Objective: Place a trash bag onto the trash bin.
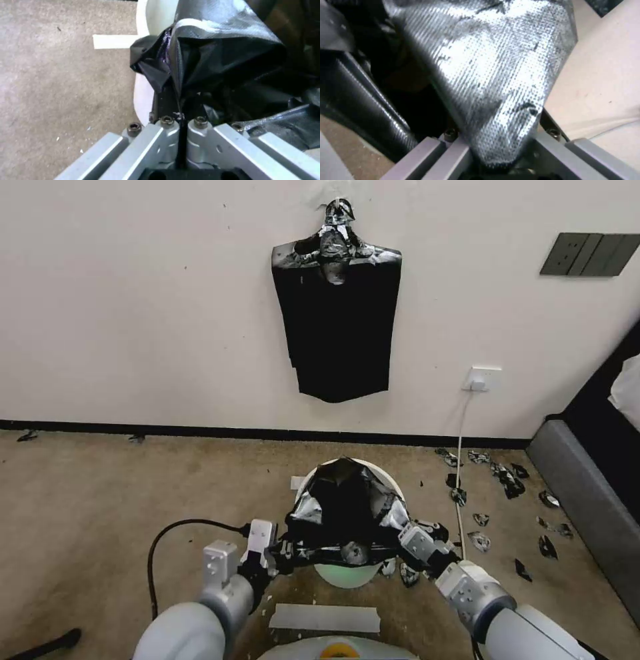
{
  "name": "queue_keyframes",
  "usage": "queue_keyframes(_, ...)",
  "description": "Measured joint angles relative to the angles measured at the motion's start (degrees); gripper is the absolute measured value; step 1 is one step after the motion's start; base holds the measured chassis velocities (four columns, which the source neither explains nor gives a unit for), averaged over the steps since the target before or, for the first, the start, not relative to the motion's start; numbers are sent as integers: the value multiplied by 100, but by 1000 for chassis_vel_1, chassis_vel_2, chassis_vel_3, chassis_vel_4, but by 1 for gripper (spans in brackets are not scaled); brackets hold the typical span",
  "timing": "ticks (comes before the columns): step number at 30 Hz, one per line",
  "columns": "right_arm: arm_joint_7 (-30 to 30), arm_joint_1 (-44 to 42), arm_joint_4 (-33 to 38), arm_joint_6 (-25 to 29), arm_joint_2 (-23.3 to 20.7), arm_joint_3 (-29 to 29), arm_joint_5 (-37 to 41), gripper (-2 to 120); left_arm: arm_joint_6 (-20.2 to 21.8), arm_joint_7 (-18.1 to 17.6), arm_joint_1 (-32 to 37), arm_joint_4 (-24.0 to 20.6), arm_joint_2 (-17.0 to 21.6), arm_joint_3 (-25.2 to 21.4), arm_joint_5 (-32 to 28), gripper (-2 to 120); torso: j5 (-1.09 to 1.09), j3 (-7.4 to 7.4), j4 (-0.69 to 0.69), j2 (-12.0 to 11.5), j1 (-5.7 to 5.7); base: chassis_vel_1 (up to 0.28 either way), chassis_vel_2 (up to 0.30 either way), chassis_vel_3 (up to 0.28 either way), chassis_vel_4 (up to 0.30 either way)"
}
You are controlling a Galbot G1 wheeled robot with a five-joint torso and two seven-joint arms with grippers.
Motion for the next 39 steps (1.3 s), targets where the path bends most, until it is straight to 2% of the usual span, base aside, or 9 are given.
queue_keyframes(13,-5,-394,-64,27,-69,113,-166,0,-11,135,449,51,-181,58,472,0,0,0,0,0,0,0,0,0,0)
queue_keyframes(30,-8,-353,-594,273,192,96,-375,0,-230,279,317,656,-447,104,751,0,-1,0,-1,0,0,0,0,0,0)
queue_keyframes(39,69,-271,-381,318,169,140,-360,0,-298,306,256,623,-432,71,792,0,0,0,0,-1,0,0,0,0,0)
